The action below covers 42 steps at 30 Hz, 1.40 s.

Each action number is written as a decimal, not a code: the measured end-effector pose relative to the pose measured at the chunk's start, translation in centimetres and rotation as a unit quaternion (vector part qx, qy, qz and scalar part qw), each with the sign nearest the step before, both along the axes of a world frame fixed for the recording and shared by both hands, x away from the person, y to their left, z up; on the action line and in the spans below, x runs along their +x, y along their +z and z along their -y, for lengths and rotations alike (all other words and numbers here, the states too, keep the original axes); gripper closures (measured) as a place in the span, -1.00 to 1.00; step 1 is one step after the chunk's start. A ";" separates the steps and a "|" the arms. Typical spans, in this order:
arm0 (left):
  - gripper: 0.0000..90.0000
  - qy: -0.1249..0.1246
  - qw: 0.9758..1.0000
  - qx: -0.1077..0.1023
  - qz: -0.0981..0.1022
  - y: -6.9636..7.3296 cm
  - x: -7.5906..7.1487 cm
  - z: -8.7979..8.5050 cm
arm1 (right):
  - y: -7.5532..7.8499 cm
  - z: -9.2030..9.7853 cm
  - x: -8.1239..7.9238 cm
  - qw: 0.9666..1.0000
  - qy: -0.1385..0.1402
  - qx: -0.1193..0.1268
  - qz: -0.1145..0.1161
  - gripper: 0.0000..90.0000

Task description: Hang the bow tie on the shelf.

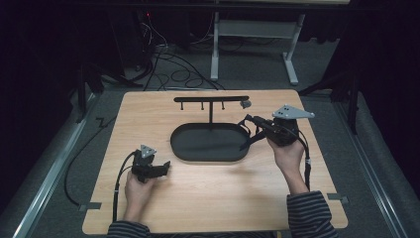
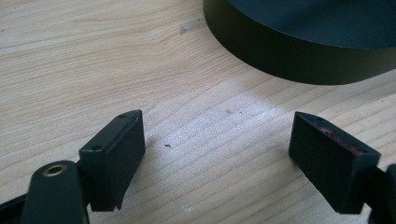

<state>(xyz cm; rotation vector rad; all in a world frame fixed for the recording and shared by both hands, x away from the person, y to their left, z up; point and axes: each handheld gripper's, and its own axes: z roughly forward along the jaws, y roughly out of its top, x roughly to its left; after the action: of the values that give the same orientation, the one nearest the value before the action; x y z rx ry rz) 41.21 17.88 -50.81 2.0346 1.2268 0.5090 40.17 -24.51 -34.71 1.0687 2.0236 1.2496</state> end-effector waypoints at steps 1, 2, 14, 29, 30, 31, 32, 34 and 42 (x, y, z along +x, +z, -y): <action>-0.58 0.000 1.000 0.000 0.000 0.0 0.0 0.0 | 0.1 -0.1 0.0 1.000 -0.002 0.001 -0.003 1.00; -0.58 0.000 1.000 0.000 0.000 0.0 0.0 0.0 | 0.1 -0.2 0.1 1.000 0.001 0.000 -0.001 1.00; -0.58 0.000 1.000 0.000 0.001 0.0 0.0 0.0 | 0.9 -0.8 1.3 1.000 -0.001 0.000 -0.002 1.00; -0.58 0.000 1.000 0.000 0.001 0.0 0.0 0.0 | 1.4 -1.3 2.9 1.000 -0.010 -0.005 -0.002 1.00; -0.58 0.000 1.000 0.000 0.001 0.0 0.0 0.0 | 1.4 -1.3 3.1 1.000 -0.011 -0.006 -0.003 1.00; -0.58 0.000 1.000 0.000 0.001 0.0 0.0 0.0 | 1.4 -1.3 3.1 1.000 -0.011 -0.006 -0.003 1.00; -0.58 0.000 1.000 0.000 0.001 0.0 0.0 0.0 | 1.4 -1.4 3.2 1.000 -0.013 -0.005 -0.004 1.00; -0.58 0.000 1.000 0.000 0.001 0.0 0.0 0.0 | 1.5 -1.4 3.4 1.000 -0.018 -0.006 -0.005 1.00; -0.58 0.000 1.000 0.000 0.000 0.0 0.0 0.0 | 1.4 -1.5 4.5 1.000 -0.029 -0.006 -0.010 1.00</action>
<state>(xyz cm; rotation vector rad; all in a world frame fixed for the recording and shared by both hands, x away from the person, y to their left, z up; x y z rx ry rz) 41.21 17.88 -50.81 2.0347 1.2266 0.5088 44.71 -23.00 -33.31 1.1290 1.9977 1.2018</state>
